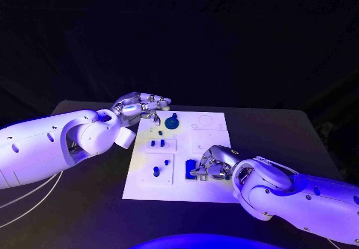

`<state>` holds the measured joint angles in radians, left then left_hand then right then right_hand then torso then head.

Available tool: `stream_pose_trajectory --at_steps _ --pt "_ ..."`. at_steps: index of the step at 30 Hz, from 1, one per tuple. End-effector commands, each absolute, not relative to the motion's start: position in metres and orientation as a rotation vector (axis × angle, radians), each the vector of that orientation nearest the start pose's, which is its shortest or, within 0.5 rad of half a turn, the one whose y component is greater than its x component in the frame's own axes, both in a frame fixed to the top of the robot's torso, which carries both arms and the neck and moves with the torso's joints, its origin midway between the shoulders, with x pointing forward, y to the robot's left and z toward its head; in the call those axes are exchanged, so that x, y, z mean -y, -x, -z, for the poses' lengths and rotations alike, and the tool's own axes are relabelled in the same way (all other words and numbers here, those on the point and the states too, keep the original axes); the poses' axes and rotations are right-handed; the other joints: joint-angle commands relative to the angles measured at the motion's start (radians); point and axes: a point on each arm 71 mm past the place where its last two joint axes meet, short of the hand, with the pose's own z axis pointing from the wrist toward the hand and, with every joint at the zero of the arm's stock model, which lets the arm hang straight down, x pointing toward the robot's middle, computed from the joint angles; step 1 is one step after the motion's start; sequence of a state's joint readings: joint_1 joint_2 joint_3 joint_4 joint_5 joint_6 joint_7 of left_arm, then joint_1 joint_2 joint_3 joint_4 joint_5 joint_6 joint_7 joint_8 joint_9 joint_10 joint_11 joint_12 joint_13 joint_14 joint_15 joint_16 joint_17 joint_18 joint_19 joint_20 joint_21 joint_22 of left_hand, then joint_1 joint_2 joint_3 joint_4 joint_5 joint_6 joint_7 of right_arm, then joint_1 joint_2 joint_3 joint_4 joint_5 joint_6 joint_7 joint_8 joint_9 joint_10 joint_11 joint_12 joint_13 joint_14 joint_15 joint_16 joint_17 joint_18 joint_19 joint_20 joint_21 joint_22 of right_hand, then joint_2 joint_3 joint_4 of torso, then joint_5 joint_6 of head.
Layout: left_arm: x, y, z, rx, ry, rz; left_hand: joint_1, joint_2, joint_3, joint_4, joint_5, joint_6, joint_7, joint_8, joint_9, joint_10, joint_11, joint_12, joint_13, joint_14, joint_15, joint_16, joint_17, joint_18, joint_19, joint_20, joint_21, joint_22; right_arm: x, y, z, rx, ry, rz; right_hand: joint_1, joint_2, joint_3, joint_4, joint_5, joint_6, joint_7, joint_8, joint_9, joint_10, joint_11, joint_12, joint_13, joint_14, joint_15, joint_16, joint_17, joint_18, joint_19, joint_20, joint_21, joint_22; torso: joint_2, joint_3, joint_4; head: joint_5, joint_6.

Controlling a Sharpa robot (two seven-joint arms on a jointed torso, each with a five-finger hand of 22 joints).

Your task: Assemble the parts on the task board

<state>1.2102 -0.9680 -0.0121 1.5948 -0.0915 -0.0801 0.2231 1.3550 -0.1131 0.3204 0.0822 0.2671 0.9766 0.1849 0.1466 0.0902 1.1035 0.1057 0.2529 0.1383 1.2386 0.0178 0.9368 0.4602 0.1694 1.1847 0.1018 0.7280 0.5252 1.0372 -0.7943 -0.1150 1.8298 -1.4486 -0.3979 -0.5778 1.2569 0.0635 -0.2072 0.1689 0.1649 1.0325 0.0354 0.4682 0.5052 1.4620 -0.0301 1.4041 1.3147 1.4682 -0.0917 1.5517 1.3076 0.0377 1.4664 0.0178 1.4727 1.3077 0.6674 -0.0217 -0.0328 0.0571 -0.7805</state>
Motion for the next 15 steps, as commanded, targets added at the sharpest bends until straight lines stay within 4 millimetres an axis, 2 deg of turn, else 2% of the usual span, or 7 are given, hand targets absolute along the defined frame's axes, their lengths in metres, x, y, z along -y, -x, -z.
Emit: stream_pose_trajectory --at_steps 1,6,15 --pt "-0.232 -0.472 0.165 -1.674 1.019 1.63 0.002 0.006 -0.001 -0.002 0.0 -0.009 0.0 0.004 -0.002 -0.005 0.0 0.003 0.002 -0.007 0.003 0.004 -0.001 0.015 0.004 0.003 -0.004 -0.001 0.126 -0.375 0.259 -1.985 -0.045 -0.567 0.071 0.069 0.003 0.003 -0.004 -0.006 -0.004 0.005 0.002 0.01 -0.008 0.0 0.128 0.098 -0.008 0.005 0.242 -0.016 0.079 -0.01 0.006 0.212 0.0 0.0006 0.0004 -0.002 -0.001" --pt "-0.233 -0.472 0.165 -1.674 1.02 1.629 0.002 0.006 -0.001 -0.002 0.0 -0.009 0.0 0.004 -0.002 -0.005 0.0 0.003 0.002 -0.007 0.003 0.004 -0.001 0.015 0.004 0.003 -0.004 -0.001 0.13 -0.374 0.258 -1.983 -0.052 -0.563 0.075 0.071 0.007 0.0 -0.002 -0.007 -0.004 0.005 0.002 0.011 -0.008 0.002 0.13 0.098 -0.008 0.005 0.242 -0.016 0.08 -0.01 0.007 0.213 0.001 0.0013 0.0004 -0.001 -0.002" --pt "-0.234 -0.472 0.165 -1.672 1.021 1.626 0.002 0.006 -0.001 -0.002 0.0 -0.009 0.0 0.004 -0.002 -0.005 0.0 0.003 0.002 -0.007 0.003 0.004 -0.001 0.015 0.004 0.003 -0.004 -0.001 0.139 -0.369 0.253 -1.956 -0.099 -0.588 0.058 0.058 -0.001 0.009 0.003 -0.01 0.0 0.003 0.002 0.005 -0.005 -0.009 0.122 0.097 -0.006 0.002 0.239 -0.016 0.079 -0.01 0.004 0.211 0.001 0.0011 0.0009 -0.001 -0.003"
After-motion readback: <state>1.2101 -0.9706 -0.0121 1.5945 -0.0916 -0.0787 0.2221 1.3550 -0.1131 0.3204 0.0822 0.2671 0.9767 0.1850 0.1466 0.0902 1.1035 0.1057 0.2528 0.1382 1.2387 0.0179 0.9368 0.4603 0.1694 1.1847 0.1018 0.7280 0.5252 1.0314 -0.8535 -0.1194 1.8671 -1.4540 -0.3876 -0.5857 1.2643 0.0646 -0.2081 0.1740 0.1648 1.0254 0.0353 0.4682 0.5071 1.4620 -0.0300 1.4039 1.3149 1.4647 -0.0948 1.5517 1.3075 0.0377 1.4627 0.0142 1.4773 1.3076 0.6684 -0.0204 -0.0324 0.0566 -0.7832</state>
